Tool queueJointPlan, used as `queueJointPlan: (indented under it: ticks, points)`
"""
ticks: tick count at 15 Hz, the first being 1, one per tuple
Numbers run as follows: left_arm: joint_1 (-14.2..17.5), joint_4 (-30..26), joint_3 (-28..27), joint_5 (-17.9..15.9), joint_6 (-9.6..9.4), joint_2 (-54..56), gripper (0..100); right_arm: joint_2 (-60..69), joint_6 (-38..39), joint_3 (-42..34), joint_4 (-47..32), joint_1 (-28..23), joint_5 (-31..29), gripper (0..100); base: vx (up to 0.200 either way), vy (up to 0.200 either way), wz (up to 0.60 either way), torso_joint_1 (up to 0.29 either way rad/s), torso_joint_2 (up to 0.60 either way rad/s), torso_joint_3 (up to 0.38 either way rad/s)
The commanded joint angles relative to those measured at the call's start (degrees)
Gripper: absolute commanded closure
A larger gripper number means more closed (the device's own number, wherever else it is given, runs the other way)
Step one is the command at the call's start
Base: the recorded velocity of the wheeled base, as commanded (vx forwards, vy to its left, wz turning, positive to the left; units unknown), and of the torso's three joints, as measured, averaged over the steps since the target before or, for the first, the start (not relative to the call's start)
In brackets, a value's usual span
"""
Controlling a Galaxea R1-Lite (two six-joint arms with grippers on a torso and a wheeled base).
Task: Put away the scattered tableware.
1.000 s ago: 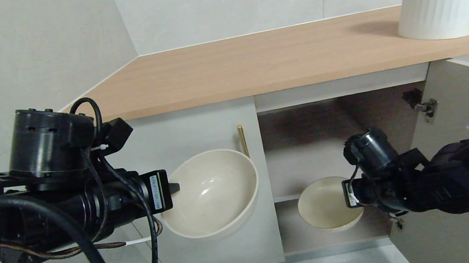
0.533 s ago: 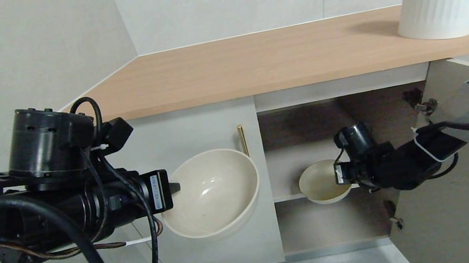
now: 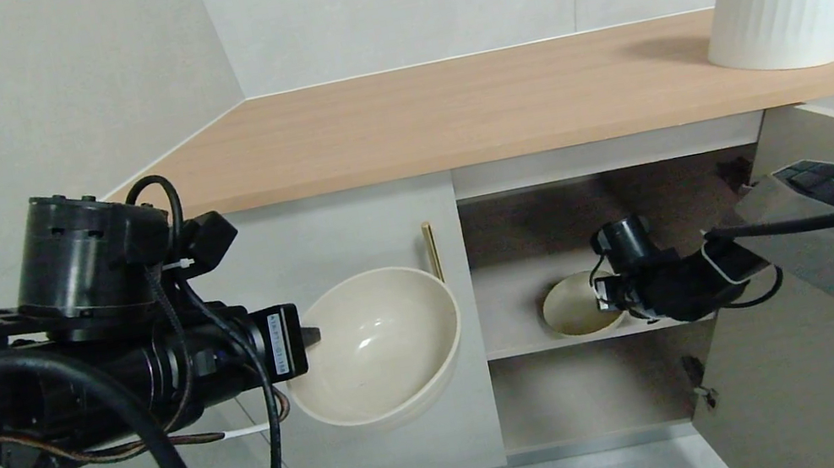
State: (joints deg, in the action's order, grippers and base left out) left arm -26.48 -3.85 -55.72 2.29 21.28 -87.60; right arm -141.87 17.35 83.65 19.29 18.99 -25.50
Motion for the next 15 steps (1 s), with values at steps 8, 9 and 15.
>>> queueJointPlan:
  ticks: [8,9,15]
  points:
    - [-0.59,-0.01,0.18,-0.01,0.07,-0.11,100,-6.57,0.23,8.28,0.23,-0.89,-3.24,100,0.000,0.000,0.00,0.000,0.00,0.000]
    - [-0.59,-0.01,0.18,-0.01,0.07,-0.20,100,-6.66,0.23,8.37,0.23,-0.89,-3.24,100,0.000,0.000,0.00,0.000,0.00,0.000]
    - [-0.68,-0.01,0.18,-0.01,0.07,-0.11,100,-6.57,0.32,8.63,0.23,-0.89,-3.24,0,0.000,0.000,0.00,0.000,0.00,0.000]
